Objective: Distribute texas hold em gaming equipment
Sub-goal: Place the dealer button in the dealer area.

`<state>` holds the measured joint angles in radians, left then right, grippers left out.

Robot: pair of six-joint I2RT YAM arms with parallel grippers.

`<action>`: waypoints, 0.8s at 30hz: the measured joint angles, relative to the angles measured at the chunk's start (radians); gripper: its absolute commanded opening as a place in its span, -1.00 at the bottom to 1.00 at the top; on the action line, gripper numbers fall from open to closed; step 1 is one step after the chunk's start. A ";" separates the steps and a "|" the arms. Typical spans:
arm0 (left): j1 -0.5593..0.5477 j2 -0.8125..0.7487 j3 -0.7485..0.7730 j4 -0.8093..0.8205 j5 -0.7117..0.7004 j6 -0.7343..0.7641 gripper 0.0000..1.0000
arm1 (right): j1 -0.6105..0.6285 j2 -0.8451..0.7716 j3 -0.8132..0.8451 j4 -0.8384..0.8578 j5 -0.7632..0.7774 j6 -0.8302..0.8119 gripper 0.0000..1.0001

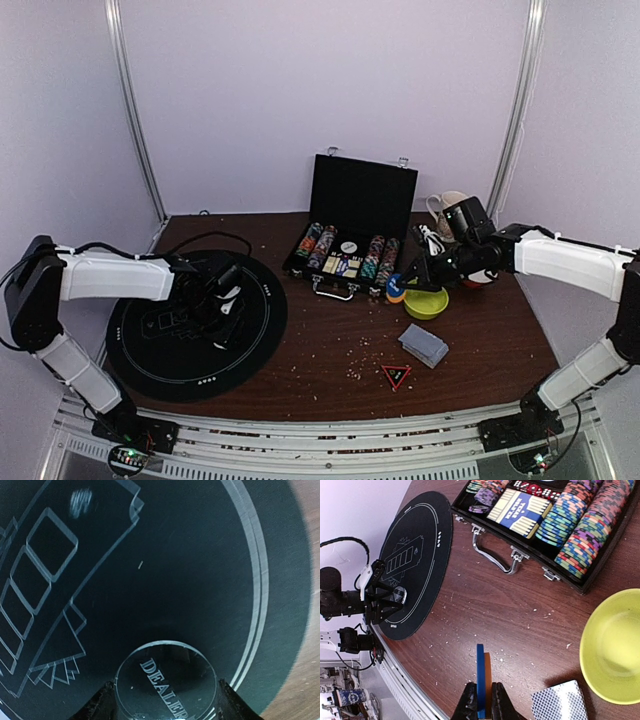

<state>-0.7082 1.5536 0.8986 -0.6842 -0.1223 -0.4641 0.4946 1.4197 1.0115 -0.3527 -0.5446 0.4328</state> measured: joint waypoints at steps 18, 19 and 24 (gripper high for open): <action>0.000 -0.106 -0.163 0.011 -0.040 -0.146 0.31 | 0.080 0.061 0.047 0.004 -0.043 -0.034 -1.00; 0.000 -0.111 -0.169 0.017 -0.039 -0.148 0.47 | 0.085 0.064 0.050 0.004 -0.043 -0.035 -1.00; 0.000 -0.129 -0.190 0.029 -0.035 -0.161 0.70 | 0.125 0.084 0.079 -0.002 -0.043 -0.043 -1.00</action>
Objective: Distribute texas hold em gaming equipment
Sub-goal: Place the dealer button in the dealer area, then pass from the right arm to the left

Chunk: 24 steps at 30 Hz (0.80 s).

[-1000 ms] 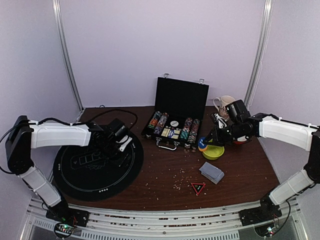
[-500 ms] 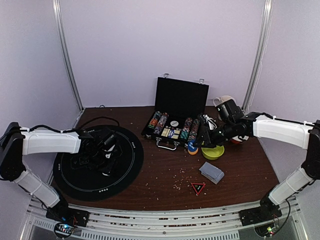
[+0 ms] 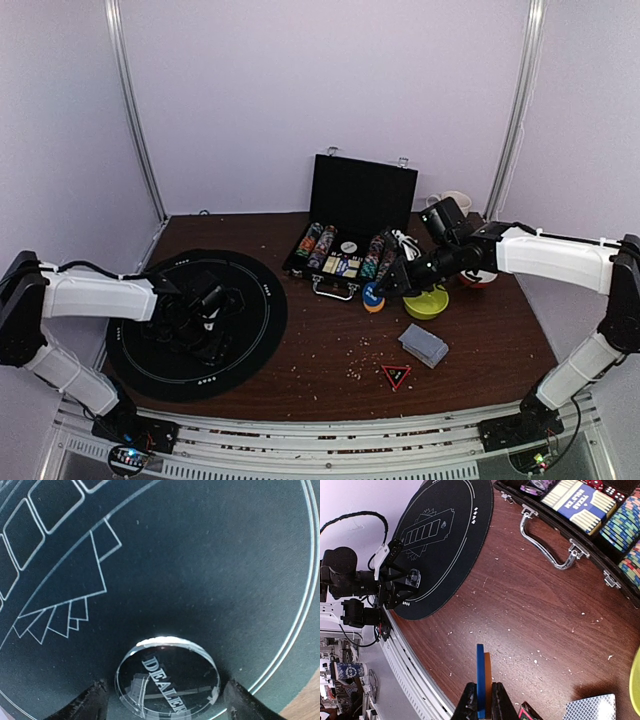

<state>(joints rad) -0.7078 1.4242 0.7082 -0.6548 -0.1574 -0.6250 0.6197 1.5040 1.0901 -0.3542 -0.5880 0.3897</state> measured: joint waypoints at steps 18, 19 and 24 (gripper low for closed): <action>-0.101 -0.249 0.124 0.537 0.351 0.300 0.32 | 0.116 0.056 0.064 0.113 -0.107 -0.016 -1.00; -0.106 -0.234 0.113 0.587 0.391 0.302 0.35 | 0.122 0.062 0.069 0.133 -0.122 -0.016 -1.00; -0.118 -0.089 0.105 0.790 0.623 0.323 0.41 | 0.163 0.081 0.076 0.171 -0.174 -0.028 -1.00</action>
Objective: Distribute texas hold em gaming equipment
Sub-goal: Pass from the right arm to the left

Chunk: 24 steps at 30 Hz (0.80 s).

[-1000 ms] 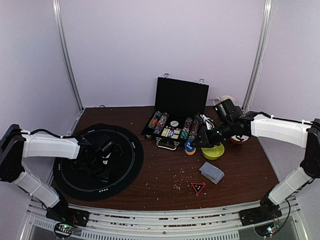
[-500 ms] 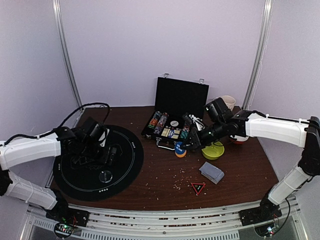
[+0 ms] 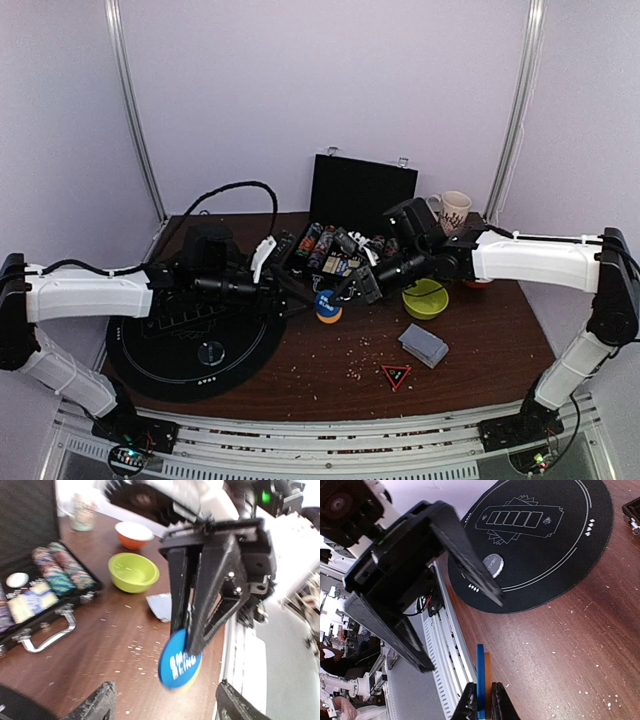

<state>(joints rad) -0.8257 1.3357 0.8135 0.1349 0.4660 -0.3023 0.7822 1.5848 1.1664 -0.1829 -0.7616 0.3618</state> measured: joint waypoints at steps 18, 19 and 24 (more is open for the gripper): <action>-0.030 0.130 0.051 0.002 0.269 0.158 -0.53 | 0.082 0.039 0.077 -0.034 -0.059 -0.156 -1.00; -0.030 0.129 0.051 -0.002 0.273 0.163 -0.47 | 0.082 0.039 0.077 -0.037 -0.061 -0.164 -1.00; -0.032 0.102 0.046 -0.019 0.267 0.195 -0.53 | 0.083 0.039 0.077 -0.050 -0.064 -0.177 -1.00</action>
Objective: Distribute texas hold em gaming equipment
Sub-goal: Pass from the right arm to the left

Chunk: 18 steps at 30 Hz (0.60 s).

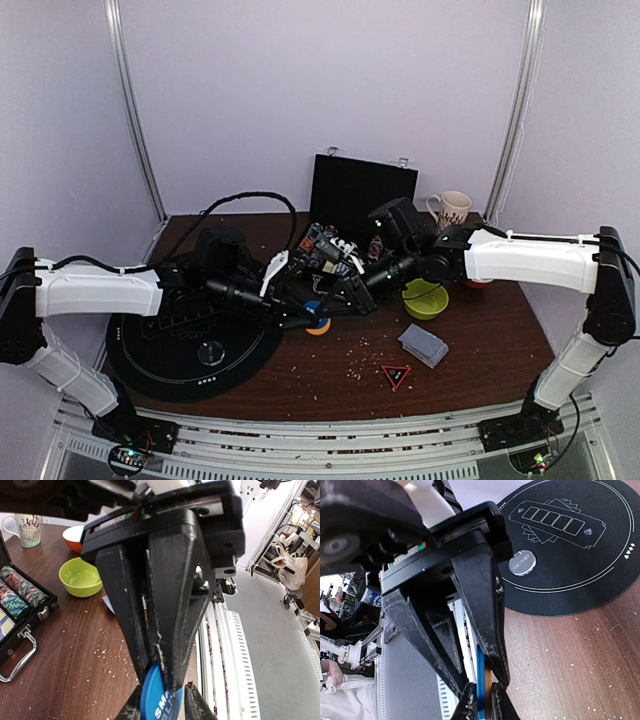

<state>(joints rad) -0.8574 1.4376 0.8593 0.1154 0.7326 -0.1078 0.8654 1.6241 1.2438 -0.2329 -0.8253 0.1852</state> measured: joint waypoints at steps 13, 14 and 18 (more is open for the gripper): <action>0.006 -0.024 -0.003 -0.044 0.026 -0.007 -1.00 | 0.010 -0.007 0.003 -0.009 -0.025 -0.086 -0.43; 0.006 -0.025 -0.003 -0.035 0.026 -0.008 -1.00 | 0.009 -0.011 0.002 -0.011 -0.024 -0.082 -0.38; 0.002 -0.054 -0.023 0.011 -0.002 -0.014 -1.00 | -0.016 -0.054 -0.035 0.024 -0.016 -0.050 -0.32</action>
<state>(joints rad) -0.8555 1.3838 0.8364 0.1268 0.7307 -0.1219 0.8497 1.5700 1.2091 -0.2089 -0.8410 0.1349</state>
